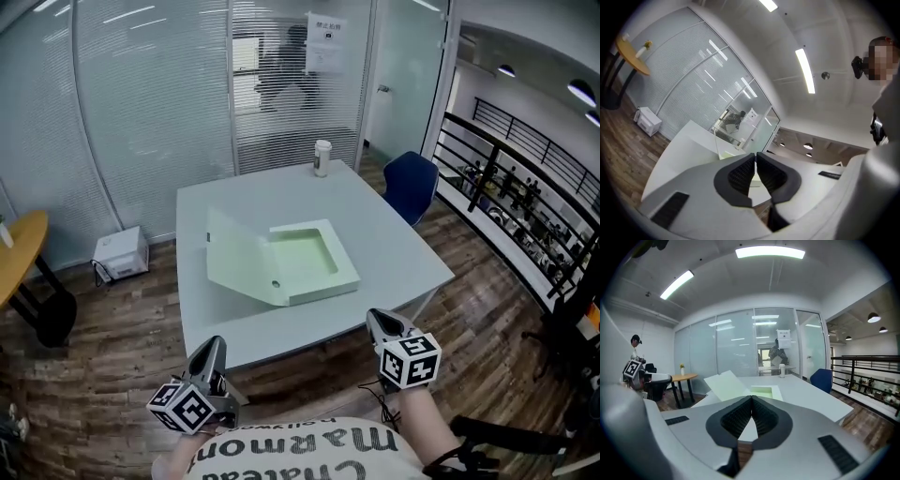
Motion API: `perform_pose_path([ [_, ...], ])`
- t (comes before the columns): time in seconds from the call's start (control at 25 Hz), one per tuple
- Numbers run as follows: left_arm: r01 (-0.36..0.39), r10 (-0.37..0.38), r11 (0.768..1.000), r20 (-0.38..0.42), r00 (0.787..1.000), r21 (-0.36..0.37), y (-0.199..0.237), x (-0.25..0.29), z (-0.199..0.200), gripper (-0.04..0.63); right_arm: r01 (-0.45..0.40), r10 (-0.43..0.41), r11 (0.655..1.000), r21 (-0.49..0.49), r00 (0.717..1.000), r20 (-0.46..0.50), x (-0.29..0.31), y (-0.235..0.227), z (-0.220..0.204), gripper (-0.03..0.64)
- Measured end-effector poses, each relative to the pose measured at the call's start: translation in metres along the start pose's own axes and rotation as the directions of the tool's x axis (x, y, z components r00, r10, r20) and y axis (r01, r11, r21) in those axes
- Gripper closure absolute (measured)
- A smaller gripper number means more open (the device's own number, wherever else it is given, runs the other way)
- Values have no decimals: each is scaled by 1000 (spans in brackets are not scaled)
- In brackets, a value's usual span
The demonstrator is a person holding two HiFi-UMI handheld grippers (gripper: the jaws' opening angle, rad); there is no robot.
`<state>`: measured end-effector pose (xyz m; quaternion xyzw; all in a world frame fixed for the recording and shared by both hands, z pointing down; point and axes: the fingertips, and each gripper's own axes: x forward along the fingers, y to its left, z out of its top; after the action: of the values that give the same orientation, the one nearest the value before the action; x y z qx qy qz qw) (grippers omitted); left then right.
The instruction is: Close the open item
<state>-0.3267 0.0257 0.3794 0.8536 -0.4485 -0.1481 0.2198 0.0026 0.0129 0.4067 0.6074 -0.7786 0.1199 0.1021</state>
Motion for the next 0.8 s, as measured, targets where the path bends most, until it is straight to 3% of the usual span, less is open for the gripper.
perform_pose_path([
  [0.56, -81, 84, 996, -72, 994, 43, 4, 21, -19, 584, -59, 62, 995, 76, 997, -47, 32, -19, -25, 616],
  [0.8, -58, 62, 998, -109, 992, 39, 4, 40, -28, 584, -47, 53, 995, 86, 997, -64, 38, -25, -33, 616],
])
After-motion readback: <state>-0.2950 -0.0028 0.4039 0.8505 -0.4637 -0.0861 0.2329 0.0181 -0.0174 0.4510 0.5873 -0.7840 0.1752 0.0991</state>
